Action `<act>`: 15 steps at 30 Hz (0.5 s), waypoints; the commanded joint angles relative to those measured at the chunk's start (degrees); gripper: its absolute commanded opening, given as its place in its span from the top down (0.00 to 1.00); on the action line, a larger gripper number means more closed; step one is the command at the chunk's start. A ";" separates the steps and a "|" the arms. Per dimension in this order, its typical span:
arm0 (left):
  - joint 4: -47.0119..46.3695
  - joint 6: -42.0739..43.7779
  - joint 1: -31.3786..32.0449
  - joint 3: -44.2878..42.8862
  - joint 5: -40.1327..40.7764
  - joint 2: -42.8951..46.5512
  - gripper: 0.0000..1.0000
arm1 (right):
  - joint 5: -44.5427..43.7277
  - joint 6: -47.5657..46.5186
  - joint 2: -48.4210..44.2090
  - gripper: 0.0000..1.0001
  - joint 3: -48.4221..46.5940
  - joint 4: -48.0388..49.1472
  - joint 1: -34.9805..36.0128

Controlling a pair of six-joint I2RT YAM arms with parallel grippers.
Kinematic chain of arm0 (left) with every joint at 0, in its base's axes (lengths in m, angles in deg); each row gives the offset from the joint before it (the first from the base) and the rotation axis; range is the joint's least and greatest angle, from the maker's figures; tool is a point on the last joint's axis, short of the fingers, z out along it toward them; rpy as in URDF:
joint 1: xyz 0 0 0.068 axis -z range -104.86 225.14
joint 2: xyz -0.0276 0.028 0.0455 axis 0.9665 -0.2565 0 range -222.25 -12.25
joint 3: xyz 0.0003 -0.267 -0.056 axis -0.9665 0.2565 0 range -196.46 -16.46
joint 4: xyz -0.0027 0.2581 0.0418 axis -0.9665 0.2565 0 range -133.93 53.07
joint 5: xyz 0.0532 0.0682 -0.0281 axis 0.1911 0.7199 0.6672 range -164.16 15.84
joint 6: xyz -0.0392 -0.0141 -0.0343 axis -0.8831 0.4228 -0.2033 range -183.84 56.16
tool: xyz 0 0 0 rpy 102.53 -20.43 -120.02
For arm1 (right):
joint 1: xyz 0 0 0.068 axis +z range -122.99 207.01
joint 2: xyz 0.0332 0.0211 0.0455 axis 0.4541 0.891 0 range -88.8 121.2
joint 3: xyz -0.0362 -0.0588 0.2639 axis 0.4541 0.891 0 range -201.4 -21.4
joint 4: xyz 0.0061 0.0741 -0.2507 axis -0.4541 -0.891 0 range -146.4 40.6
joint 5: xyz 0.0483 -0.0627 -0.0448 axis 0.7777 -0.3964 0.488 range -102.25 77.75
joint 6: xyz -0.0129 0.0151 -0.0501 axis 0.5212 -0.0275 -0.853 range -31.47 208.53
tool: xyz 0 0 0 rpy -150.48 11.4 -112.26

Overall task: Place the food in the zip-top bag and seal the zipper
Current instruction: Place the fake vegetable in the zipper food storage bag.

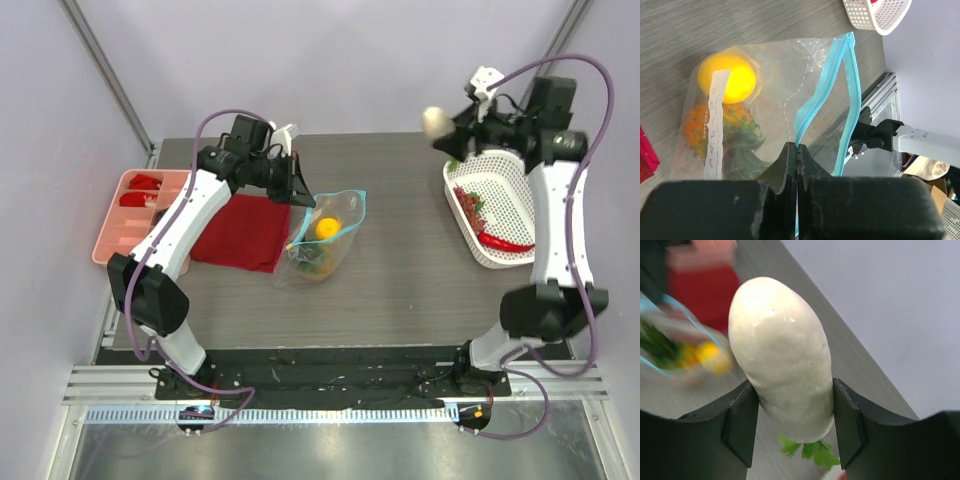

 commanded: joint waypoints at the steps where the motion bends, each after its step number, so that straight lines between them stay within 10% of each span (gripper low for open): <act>1: -0.82 1.26 -0.91 -0.06 -4.49 0.22 1.00 | 12.92 49.26 -16.20 0.99 26.03 56.01 12.68; 3: -1.26 0.64 -1.27 0.21 -6.51 0.13 1.00 | 10.10 55.03 -18.71 0.99 32.61 75.71 17.45; 15: -1.88 -0.41 -2.32 0.56 -8.45 0.22 1.00 | 9.47 42.94 -12.92 0.99 36.59 65.12 34.86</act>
